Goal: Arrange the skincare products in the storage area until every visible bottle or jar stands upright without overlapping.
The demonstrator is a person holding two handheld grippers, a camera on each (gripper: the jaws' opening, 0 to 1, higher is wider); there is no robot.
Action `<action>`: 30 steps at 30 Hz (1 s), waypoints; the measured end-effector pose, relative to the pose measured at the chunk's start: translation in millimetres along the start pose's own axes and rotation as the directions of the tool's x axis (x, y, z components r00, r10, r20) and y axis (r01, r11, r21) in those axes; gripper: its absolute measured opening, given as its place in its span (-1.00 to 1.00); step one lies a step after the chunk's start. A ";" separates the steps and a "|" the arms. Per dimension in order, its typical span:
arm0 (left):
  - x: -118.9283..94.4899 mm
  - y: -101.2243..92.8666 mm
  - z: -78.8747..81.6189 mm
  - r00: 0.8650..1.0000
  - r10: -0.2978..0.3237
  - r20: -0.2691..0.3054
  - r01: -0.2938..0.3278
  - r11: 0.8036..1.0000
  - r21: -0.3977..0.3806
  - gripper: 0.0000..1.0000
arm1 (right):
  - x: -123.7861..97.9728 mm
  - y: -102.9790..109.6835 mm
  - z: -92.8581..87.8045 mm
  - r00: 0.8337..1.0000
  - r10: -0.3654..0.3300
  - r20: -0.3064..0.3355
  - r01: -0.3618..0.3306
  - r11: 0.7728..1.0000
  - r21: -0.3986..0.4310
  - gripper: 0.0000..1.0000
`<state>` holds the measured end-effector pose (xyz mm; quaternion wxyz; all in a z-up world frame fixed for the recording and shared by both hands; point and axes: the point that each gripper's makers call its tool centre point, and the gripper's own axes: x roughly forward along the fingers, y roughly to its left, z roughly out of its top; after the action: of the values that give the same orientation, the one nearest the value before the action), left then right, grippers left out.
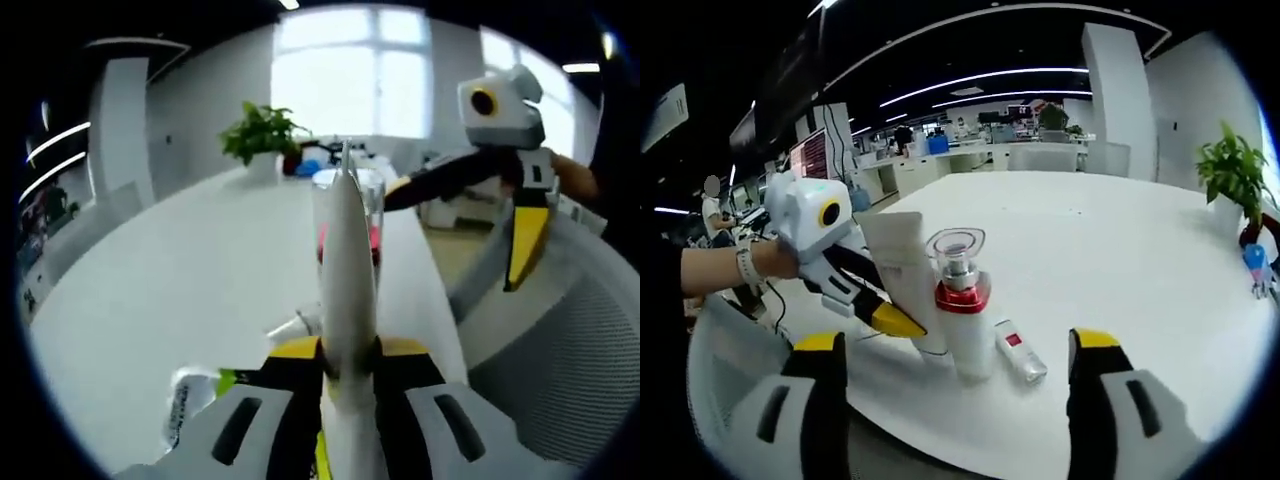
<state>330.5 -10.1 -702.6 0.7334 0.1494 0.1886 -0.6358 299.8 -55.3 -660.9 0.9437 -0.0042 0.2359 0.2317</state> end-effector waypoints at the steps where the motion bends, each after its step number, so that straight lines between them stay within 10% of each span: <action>1: 0.0 0.0 -0.1 1.000 0.001 0.001 -0.001 1.000 -0.002 -0.70 | -0.1 0.2 0.2 1.000 0.001 0.001 -0.001 1.000 0.001 0.84; 30: 0.8 0.2 -3.6 1.000 0.003 -0.008 -0.003 0.999 -0.052 -0.65 | 2.1 0.8 -0.9 1.000 0.014 -0.003 -0.014 1.000 0.016 0.85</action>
<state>330.4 -9.1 -706.2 0.7373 0.1333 0.2078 -0.6289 300.7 -53.7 -662.6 0.9417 0.0048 0.2391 0.2365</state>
